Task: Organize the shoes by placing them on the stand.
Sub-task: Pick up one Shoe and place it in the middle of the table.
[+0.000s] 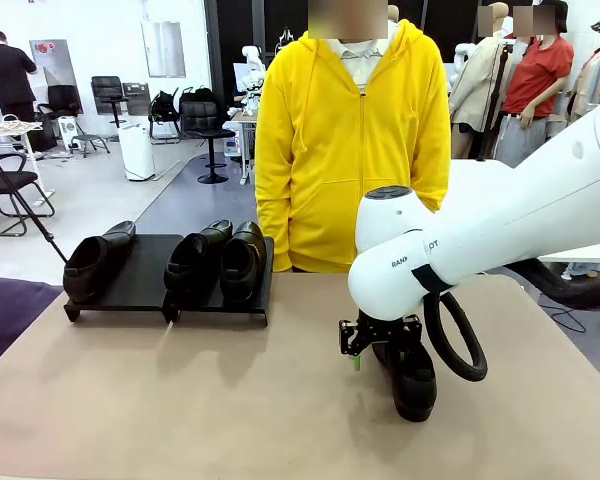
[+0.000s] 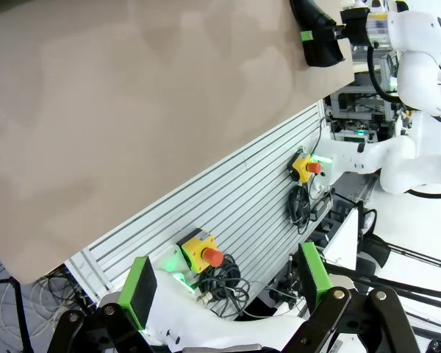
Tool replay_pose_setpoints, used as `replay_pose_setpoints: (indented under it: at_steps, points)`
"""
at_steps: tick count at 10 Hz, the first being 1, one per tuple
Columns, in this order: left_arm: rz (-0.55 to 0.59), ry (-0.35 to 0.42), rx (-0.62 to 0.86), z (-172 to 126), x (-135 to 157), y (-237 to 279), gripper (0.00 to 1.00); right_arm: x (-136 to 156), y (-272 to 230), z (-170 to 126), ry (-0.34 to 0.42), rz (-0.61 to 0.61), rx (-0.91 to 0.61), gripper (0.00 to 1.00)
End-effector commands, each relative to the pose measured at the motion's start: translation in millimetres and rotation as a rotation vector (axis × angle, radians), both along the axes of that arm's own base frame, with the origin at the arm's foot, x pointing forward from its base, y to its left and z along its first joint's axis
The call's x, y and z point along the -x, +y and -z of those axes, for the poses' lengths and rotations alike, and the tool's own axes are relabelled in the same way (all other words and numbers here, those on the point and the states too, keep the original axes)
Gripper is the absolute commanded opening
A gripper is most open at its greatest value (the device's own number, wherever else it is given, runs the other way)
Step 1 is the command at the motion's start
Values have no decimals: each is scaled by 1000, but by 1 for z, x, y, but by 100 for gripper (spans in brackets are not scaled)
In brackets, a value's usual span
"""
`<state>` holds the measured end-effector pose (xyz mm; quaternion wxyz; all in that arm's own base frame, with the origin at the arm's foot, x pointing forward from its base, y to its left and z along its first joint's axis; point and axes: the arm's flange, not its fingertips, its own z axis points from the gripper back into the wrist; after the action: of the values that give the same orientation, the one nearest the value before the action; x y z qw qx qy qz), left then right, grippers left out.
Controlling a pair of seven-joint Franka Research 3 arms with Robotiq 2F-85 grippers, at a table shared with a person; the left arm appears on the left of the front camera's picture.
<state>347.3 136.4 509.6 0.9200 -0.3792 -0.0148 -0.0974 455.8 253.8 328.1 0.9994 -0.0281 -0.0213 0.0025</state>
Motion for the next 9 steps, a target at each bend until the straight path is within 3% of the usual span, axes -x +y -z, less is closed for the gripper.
replay_pose_setpoints:
  at_steps: [1, 9]
  points:
    - [14, 0, -7, 0, 2, 3, 100, -2, 3, 2, -13, 35, 3, 0]
    - [14, 0, -7, 0, 2, 3, 100, 2, 2, -1, -15, 41, 23, 0]
